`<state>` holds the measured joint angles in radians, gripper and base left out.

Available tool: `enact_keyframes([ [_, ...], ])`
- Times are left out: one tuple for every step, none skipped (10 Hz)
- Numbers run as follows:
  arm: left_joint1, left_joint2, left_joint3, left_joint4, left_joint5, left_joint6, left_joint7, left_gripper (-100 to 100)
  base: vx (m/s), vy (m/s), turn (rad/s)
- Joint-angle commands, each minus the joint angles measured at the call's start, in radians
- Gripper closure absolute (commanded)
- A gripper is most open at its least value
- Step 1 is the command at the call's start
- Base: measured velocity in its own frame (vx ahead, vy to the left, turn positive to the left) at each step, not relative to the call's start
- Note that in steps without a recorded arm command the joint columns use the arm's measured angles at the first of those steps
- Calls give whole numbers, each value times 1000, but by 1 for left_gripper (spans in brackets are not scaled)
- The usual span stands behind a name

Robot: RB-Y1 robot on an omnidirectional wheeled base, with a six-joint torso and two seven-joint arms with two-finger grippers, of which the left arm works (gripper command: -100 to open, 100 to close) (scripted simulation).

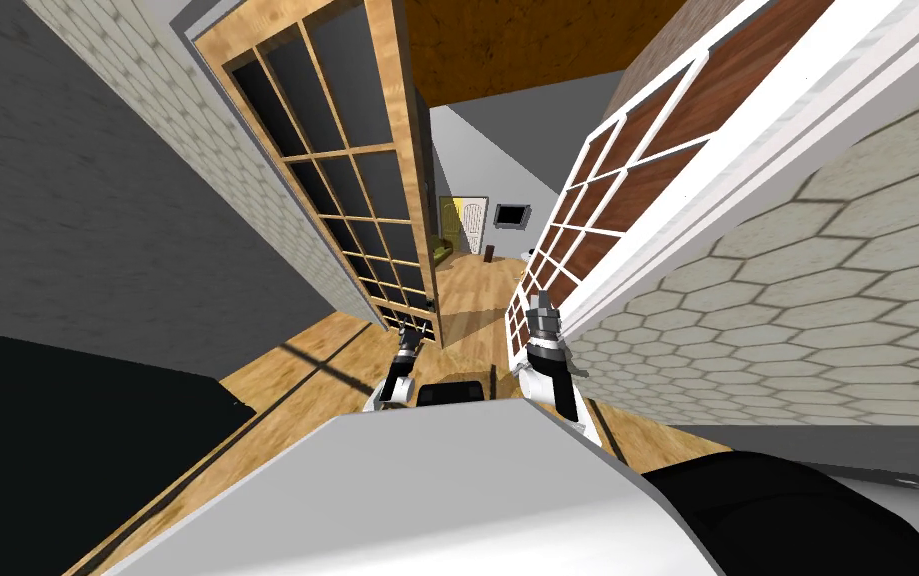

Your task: Push the door open

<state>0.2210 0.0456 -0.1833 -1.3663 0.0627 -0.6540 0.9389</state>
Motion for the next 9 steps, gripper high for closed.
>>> enact_keyframes([
  [-12, -2, -2, 35, 4, -8, 27, -100, 35, 74, -71],
  [-24, -3, -7, 71, 10, -16, 60, -100, 29, 86, -109],
  [-36, -6, -12, 101, 16, -25, 89, -100, 44, 105, -164],
  [-47, -8, -17, 136, 22, -33, 116, -100, 56, 107, -153],
  [-47, -8, -17, 139, 22, -33, 123, -100, 40, 80, -33],
  [-58, -10, -23, 173, 28, -41, 154, -100, 34, 78, -78],
  [-69, -13, -27, 198, 34, -49, 184, -100, 31, 106, -148],
  [-69, -13, -27, 205, 34, -49, 184, -100, 24, 79, -54],
  [-79, -16, -32, 236, 39, -57, 213, -100, 26, 60, -65],
])
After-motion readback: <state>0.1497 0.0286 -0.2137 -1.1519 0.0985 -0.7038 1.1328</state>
